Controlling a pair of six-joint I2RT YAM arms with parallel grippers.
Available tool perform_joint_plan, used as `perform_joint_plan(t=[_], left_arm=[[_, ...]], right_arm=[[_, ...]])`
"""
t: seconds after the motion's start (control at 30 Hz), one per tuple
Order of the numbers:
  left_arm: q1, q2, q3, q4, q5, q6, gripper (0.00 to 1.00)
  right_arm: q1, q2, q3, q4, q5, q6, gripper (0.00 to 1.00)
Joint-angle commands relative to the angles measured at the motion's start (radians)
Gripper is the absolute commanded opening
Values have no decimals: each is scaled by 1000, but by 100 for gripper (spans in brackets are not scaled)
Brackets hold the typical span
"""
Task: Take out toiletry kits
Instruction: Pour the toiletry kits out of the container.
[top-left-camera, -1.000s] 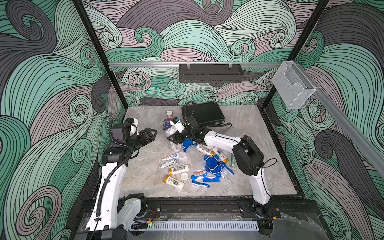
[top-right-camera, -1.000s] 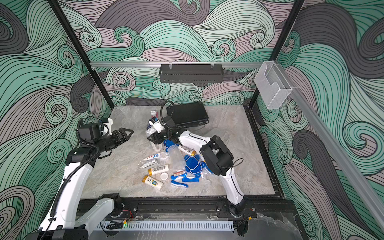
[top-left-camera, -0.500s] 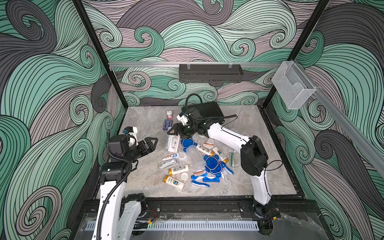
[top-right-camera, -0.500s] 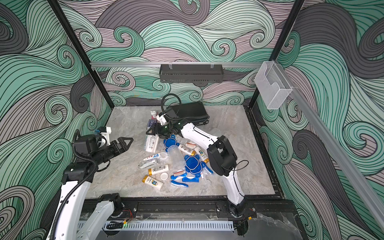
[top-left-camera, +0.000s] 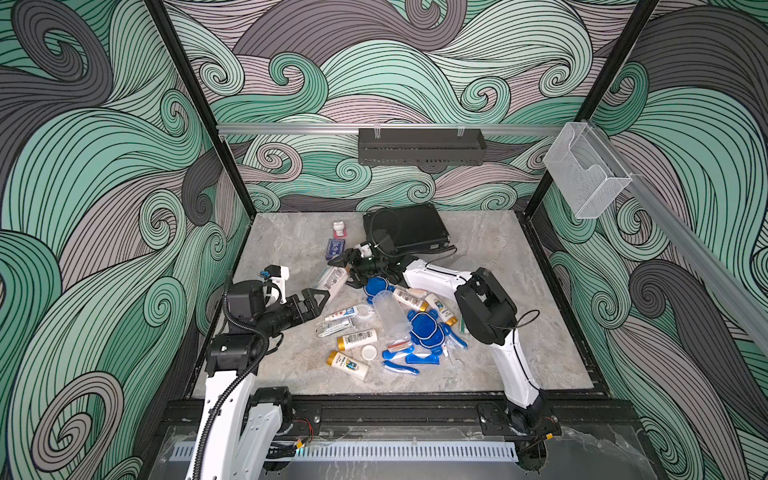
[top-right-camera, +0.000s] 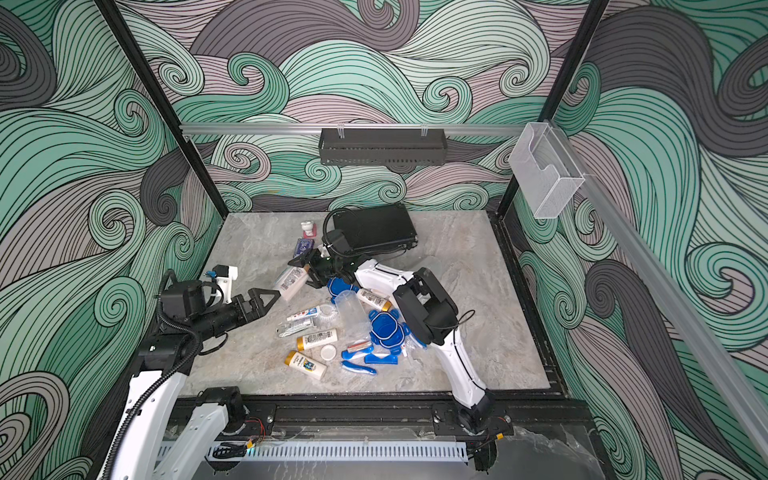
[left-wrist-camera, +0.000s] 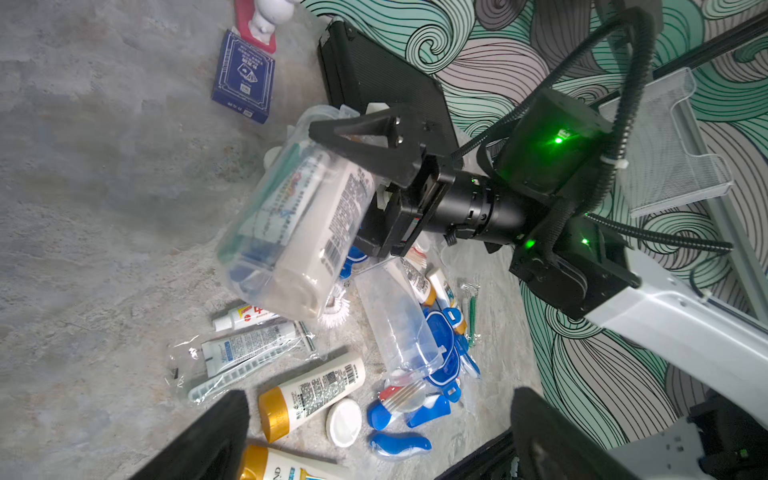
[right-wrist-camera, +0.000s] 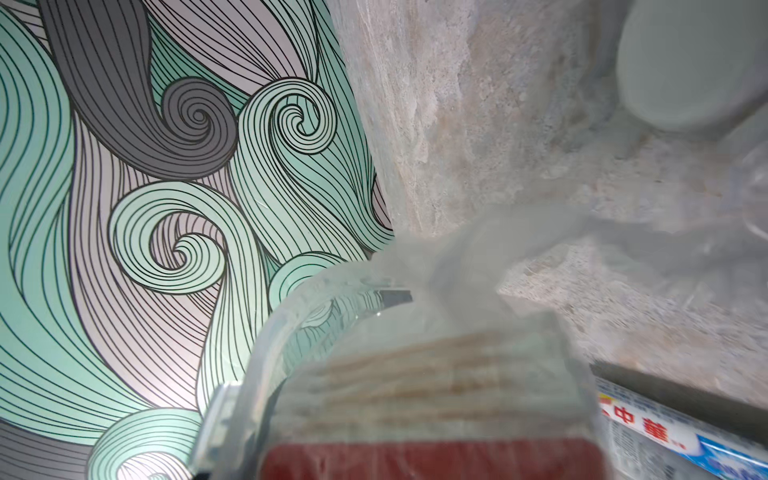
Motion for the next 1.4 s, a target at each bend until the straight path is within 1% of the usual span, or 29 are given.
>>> perform_joint_plan(t=[0.0, 0.1, 0.2, 0.27, 0.3, 0.43, 0.5, 0.57, 0.63, 0.8, 0.93, 1.0, 1.13, 1.23, 1.37], left_arm=[[-4, 23, -2, 19, -98, 33, 99], [-4, 70, -8, 43, -171, 64, 99], [-2, 145, -2, 66, -234, 62, 98], [-2, 191, 13, 82, -290, 22, 99], [-2, 211, 14, 112, -298, 10, 99], [-2, 276, 8, 242, -238, -21, 98], [-1, 302, 30, 257, -215, -23, 98], [-1, 319, 57, 248, -216, -12, 97], [1, 334, 63, 282, -192, -6, 96], [4, 384, 66, 364, -166, -44, 91], [10, 424, 92, 332, -140, -42, 86], [11, 440, 97, 316, -118, -44, 85], [14, 479, 99, 351, -74, -90, 85], [18, 525, 127, 331, -28, -106, 79], [22, 568, 164, 271, 8, -106, 66]], right_arm=[[13, -5, 81, 139, -22, 106, 43], [15, 22, 109, 171, -31, 146, 43], [17, 39, 128, 193, -34, 169, 43], [18, 48, 134, 207, -33, 183, 43], [20, 55, 137, 218, -33, 192, 43], [24, 77, 150, 244, -45, 220, 43], [24, 85, 158, 245, -52, 223, 43], [24, 93, 160, 253, -56, 230, 43], [23, 100, 163, 259, -58, 237, 43], [23, 116, 166, 301, -69, 274, 43], [18, 113, 163, 306, -69, 280, 43], [16, 116, 164, 313, -67, 288, 43], [17, 123, 181, 321, -75, 300, 43], [15, 117, 174, 325, -78, 305, 43], [9, 119, 178, 322, -81, 306, 44]])
